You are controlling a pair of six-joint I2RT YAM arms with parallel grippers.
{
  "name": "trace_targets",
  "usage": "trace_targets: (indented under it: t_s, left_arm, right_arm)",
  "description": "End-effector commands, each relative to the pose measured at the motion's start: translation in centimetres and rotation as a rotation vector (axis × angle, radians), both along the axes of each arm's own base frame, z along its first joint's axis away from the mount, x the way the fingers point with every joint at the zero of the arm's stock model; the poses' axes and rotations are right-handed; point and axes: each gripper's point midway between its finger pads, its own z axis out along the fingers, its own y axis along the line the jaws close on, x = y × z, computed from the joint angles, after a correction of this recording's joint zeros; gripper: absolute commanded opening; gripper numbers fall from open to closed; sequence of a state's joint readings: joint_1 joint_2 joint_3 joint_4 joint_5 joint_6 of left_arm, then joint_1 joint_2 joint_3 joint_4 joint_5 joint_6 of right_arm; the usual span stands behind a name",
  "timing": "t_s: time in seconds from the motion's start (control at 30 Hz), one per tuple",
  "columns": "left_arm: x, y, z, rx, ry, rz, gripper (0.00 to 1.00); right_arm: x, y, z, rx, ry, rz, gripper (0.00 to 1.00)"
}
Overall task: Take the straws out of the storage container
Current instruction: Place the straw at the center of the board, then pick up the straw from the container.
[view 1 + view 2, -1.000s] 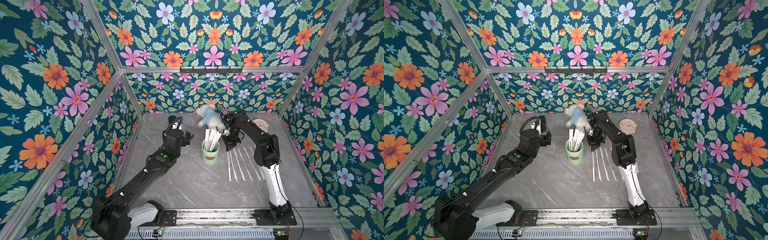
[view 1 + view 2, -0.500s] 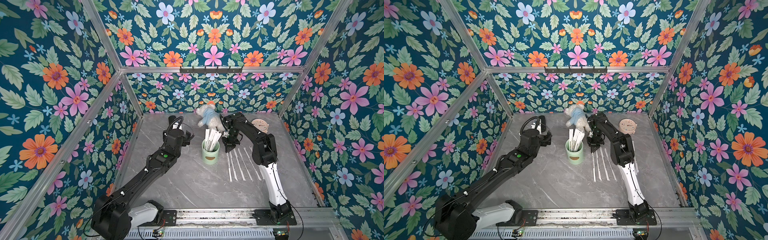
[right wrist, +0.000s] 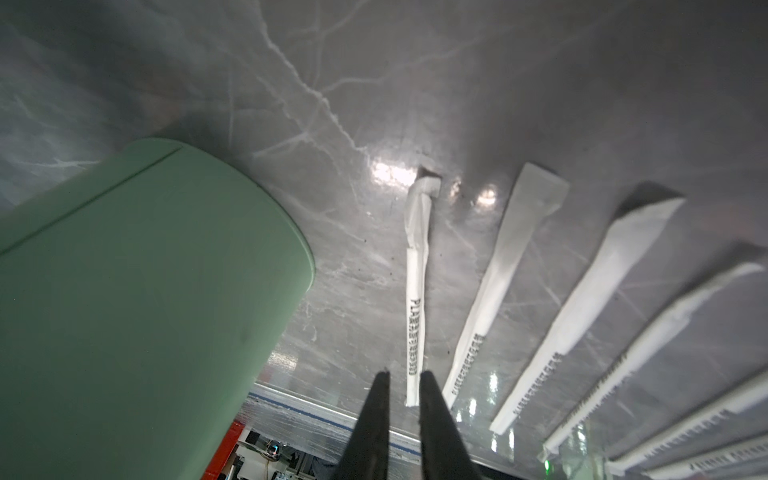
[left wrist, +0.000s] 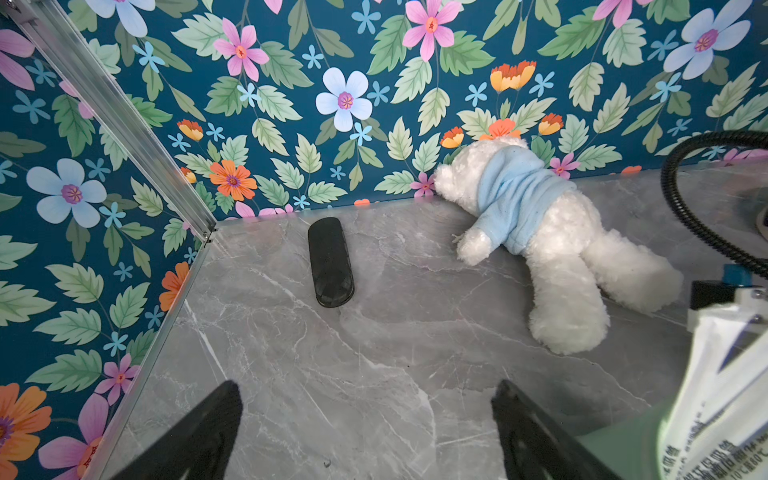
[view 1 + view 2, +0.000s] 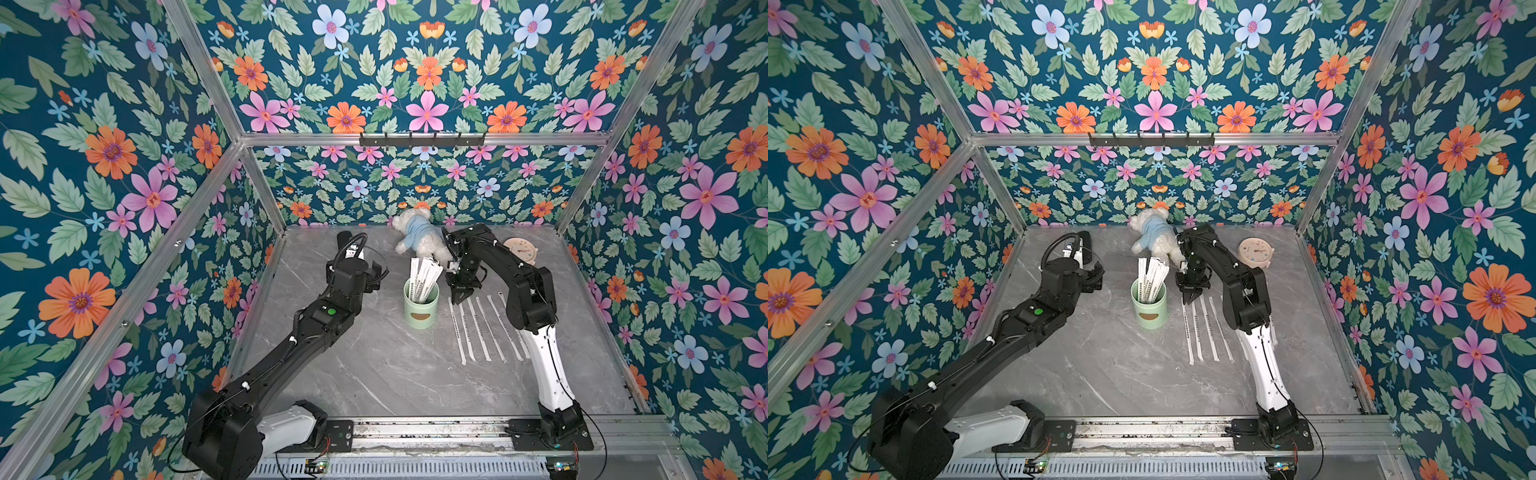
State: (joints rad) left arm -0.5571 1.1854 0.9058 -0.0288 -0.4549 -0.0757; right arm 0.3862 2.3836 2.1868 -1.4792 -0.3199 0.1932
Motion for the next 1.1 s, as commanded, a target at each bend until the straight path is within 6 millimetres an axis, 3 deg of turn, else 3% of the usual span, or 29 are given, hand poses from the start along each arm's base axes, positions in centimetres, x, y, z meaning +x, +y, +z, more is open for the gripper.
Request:
trace_targets:
  t_s: [0.0, 0.2, 0.37, 0.57, 0.73, 1.07]
  left_arm:
    - [0.2, 0.1, 0.9, -0.003, -0.026, 0.007, 0.96]
    - [0.0, 0.1, 1.2, -0.013, -0.032, 0.003, 0.96]
    - [0.0, -0.1, 1.2, -0.02, -0.031, -0.002, 0.96]
    - [0.0, -0.2, 1.1, -0.027, -0.028, -0.008, 0.96]
    - [0.1, -0.3, 0.9, -0.025, -0.023, -0.009, 0.96]
    - [0.2, -0.2, 0.7, -0.017, -0.018, -0.004, 0.96]
  right_arm:
    - [-0.2, -0.1, 2.4, 0.017, -0.061, -0.019, 0.17]
    - [-1.7, 0.1, 7.3, 0.066, -0.233, -0.036, 0.18]
    - [-3.3, 1.7, 10.6, 0.103, -0.415, -0.01, 0.2]
    - [-2.7, 4.3, 13.4, 0.292, -0.631, -0.141, 0.28]
    - [-1.7, 4.9, 13.3, 0.367, -0.703, -0.213, 0.32]
    - [-0.1, 6.6, 12.8, 0.426, -0.74, -0.176, 0.29]
